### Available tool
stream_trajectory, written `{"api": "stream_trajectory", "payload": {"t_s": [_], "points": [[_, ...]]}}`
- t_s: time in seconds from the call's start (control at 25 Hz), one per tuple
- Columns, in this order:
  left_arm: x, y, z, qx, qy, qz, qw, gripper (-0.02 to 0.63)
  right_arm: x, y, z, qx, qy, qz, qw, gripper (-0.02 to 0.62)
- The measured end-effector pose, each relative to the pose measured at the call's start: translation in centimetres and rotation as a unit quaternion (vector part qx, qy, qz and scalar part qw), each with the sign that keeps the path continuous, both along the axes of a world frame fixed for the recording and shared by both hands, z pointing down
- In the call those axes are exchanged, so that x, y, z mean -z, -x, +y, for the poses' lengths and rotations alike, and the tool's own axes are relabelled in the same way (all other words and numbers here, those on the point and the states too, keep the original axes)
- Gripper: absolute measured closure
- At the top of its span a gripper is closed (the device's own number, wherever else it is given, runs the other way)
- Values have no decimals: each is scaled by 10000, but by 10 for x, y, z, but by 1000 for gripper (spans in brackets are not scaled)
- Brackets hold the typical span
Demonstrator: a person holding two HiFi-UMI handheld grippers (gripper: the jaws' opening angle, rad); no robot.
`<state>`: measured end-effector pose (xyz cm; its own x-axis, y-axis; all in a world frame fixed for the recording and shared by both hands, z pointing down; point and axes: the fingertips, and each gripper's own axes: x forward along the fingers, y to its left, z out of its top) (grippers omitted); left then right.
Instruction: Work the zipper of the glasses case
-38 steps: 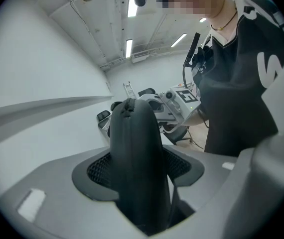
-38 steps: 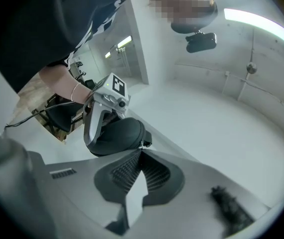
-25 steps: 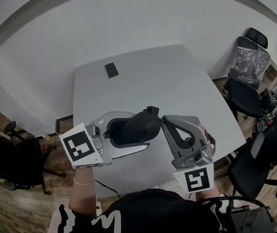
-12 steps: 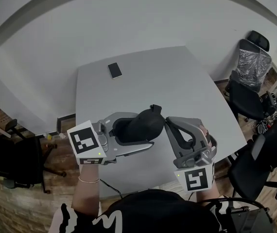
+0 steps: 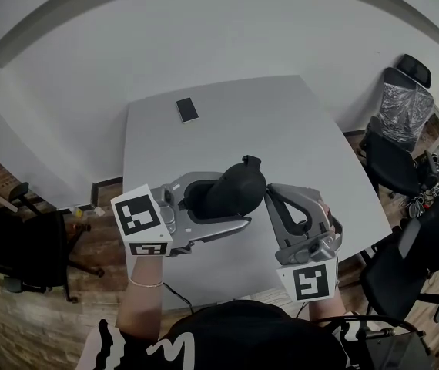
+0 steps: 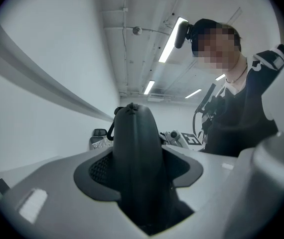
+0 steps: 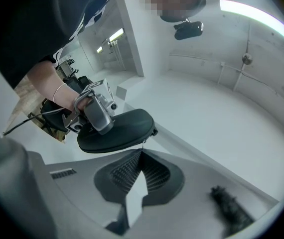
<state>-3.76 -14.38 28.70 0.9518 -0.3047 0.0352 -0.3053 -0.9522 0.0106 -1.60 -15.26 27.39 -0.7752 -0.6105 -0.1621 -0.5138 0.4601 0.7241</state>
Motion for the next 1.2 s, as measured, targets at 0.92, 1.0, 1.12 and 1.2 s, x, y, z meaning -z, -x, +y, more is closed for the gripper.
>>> {"api": "stream_trajectory", "payload": {"t_s": [0.92,1.0,1.12,1.2], "points": [[50,9,-14,99,29,1405,9900,334,-24,24,8,348,356,18,9988,591],[53,8,-14,102,-1,1434,9896,334,-26,25,8,384,404,-13,9984,591],[56,7,-15,109,-11,1429,9897,334,-27,25,8,464,533,-128,9974,591],[58,8,-17,126,-20,1477,9890,334,-27,26,6,467,586,-167,9970,591]]}}
